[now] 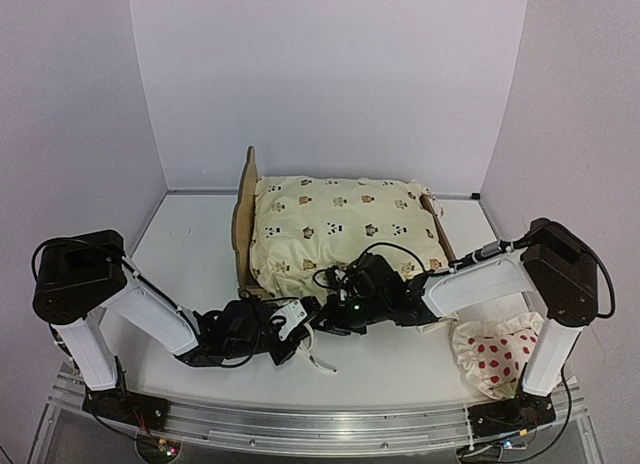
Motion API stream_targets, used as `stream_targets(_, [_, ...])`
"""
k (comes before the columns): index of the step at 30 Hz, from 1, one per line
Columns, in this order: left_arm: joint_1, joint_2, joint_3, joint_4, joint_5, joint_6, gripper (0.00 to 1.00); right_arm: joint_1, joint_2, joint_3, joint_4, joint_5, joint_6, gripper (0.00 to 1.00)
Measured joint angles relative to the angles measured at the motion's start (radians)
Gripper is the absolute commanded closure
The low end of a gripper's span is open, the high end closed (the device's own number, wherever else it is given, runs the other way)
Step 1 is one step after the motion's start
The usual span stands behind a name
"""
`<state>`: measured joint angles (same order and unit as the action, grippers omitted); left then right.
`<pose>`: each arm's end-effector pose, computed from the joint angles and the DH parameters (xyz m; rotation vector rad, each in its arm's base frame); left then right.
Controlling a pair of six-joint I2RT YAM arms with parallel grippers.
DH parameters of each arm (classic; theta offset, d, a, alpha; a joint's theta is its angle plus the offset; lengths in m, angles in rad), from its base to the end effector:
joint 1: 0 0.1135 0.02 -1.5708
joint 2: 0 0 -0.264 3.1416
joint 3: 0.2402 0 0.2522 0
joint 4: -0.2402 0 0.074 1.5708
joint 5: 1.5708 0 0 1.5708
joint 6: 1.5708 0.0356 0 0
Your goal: Set up the pet bed
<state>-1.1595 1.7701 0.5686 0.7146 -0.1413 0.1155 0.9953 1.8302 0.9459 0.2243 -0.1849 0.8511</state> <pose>0.1298 -0.2851 0.1144 1.1715 1.7312 -0.4989 0.1989 0.3186 0.1504 -0.2936 2.4876 1.1173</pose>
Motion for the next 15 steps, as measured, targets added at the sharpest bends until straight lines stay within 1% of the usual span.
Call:
stream_targets(6, [0.000, -0.034, -0.001, -0.037, -0.014, -0.045, 0.69, 0.009, -0.009, 0.000, -0.019, 0.023, -0.037, 1.00])
stream_targets(9, [0.000, -0.080, -0.002, -0.081, -0.025, -0.078, 0.67, 0.009, -0.010, 0.003, -0.025, 0.029, -0.048, 1.00])
stream_targets(15, [0.000, -0.224, -0.020, -0.151, -0.057, -0.164, 0.64, 0.010, -0.010, 0.027, -0.074, 0.031, -0.069, 1.00])
